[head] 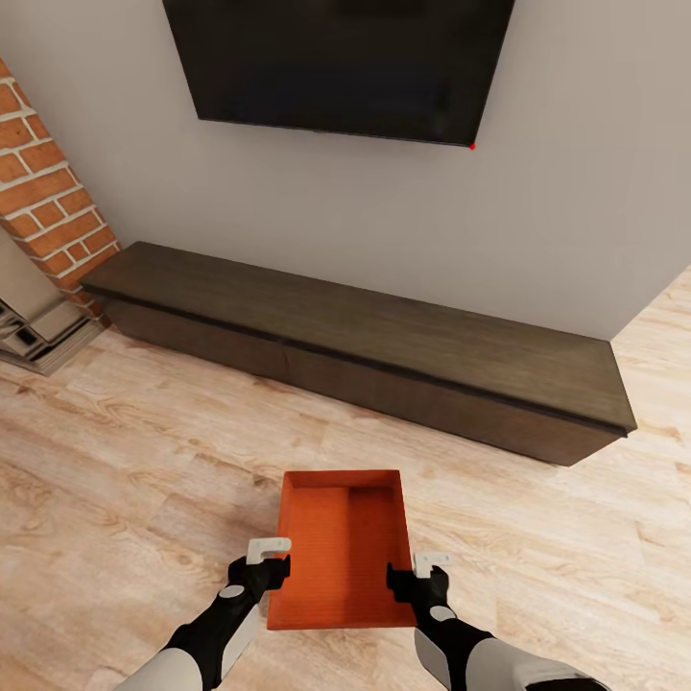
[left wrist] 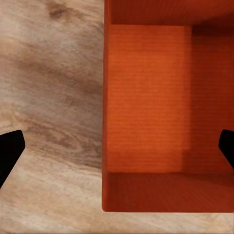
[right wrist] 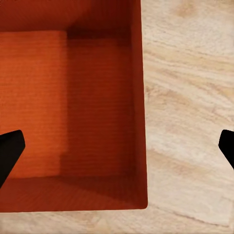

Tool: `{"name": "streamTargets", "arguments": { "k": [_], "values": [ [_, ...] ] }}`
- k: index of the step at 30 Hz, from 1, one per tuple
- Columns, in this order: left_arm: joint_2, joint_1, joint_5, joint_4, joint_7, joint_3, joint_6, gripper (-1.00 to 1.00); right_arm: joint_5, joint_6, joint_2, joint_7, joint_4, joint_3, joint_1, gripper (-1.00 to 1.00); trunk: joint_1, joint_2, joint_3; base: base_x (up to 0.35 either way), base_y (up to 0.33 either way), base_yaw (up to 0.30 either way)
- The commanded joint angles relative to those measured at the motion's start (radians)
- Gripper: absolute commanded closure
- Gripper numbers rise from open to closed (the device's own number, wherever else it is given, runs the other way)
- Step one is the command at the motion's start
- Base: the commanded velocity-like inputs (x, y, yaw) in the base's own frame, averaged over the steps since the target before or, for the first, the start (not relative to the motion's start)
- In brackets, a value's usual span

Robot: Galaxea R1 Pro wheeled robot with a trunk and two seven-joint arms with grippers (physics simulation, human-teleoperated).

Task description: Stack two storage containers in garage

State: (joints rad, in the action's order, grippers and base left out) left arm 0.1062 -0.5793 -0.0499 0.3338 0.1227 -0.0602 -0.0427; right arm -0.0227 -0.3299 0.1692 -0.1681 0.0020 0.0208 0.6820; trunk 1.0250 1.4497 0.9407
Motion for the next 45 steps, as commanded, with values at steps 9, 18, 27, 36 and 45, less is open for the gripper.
{"name": "streamTargets", "arguments": {
  "k": [9,18,27,36,45],
  "values": [
    [0.002,-0.001,-0.005,-0.001,0.007,-0.006,0.001,-1.00,-0.028,-0.012,0.000,0.000,0.001,0.002,0.001,-1.00,0.000,0.000,0.001,0.001,0.000,0.000],
    [0.003,-0.001,-0.006,0.000,0.008,-0.005,0.003,-1.00,-0.059,-0.012,-0.026,0.000,0.001,0.002,0.001,-1.00,0.000,0.000,0.001,0.000,0.000,0.000],
    [0.003,-0.001,-0.006,0.002,0.008,-0.004,0.003,-1.00,-0.060,-0.012,-0.032,0.001,0.001,0.002,0.001,-1.00,0.000,0.000,0.001,0.000,0.000,0.000],
    [0.003,-0.001,-0.006,0.002,0.008,-0.004,0.003,-1.00,-0.058,-0.012,-0.033,0.001,0.001,0.002,0.001,-1.00,0.000,0.000,0.001,0.000,0.000,0.000],
    [0.003,-0.001,-0.007,0.001,0.008,-0.004,0.002,-1.00,-0.054,-0.012,-0.033,0.000,0.001,0.001,0.001,-1.00,0.000,0.000,0.001,0.000,0.000,0.000]
  ]
}}
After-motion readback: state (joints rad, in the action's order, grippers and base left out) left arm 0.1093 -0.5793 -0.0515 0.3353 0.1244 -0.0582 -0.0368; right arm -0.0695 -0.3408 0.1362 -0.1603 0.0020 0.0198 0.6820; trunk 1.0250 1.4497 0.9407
